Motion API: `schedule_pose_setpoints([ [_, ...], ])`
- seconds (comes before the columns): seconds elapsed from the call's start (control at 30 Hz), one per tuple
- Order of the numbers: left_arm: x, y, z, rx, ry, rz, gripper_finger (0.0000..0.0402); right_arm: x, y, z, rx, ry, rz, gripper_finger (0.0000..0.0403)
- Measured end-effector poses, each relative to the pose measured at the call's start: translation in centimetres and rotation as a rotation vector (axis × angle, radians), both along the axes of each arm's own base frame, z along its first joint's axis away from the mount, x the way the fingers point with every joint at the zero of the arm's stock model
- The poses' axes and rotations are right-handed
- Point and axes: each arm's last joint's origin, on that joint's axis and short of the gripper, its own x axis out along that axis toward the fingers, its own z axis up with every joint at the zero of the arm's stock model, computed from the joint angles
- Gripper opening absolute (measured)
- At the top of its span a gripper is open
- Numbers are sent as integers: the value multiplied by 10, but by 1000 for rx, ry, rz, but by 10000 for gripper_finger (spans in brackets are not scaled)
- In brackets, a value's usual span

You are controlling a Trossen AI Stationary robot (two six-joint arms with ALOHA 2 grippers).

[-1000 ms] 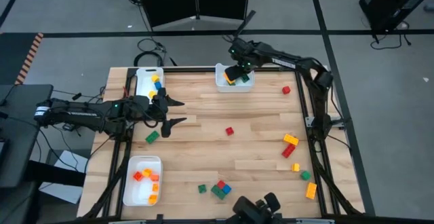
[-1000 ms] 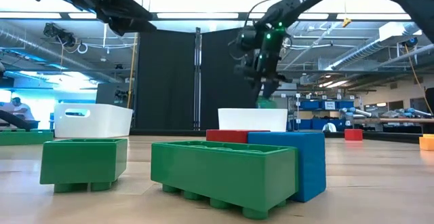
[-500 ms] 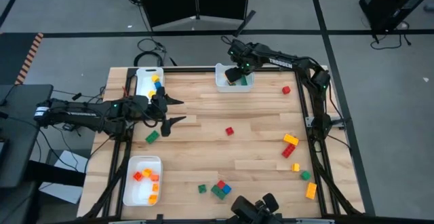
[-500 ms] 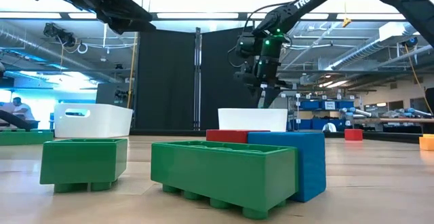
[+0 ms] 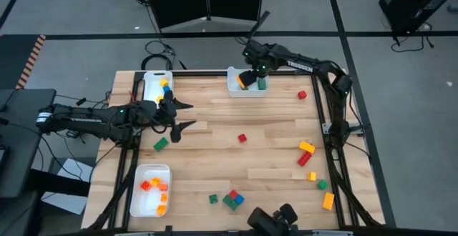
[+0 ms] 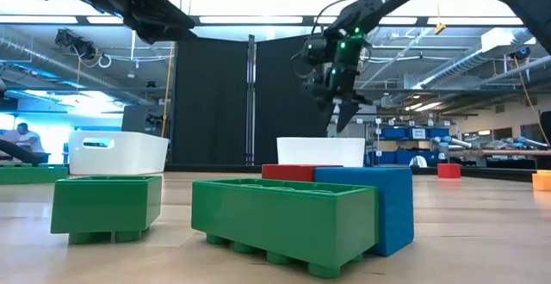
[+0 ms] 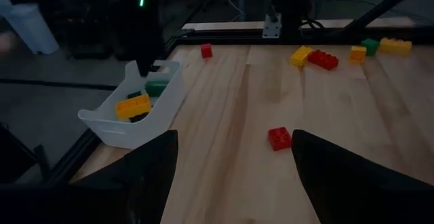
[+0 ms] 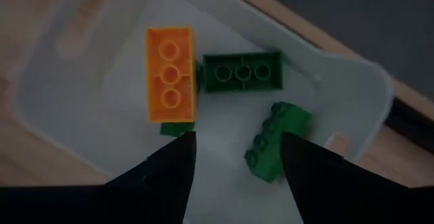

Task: Sort blocks by size
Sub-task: Put the blue block into the top left white bin

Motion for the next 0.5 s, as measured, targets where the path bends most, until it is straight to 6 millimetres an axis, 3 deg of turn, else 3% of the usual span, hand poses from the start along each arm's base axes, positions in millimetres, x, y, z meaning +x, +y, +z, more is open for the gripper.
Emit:
schedule_pose_setpoints([
  [0.27,0,1,-1,-15,-5,60,298,-17,17,49,-61,-82,7,284],
  [0.5,0,3,0,3,-9,102,299,-40,47,83,-81,-10,31,335],
])
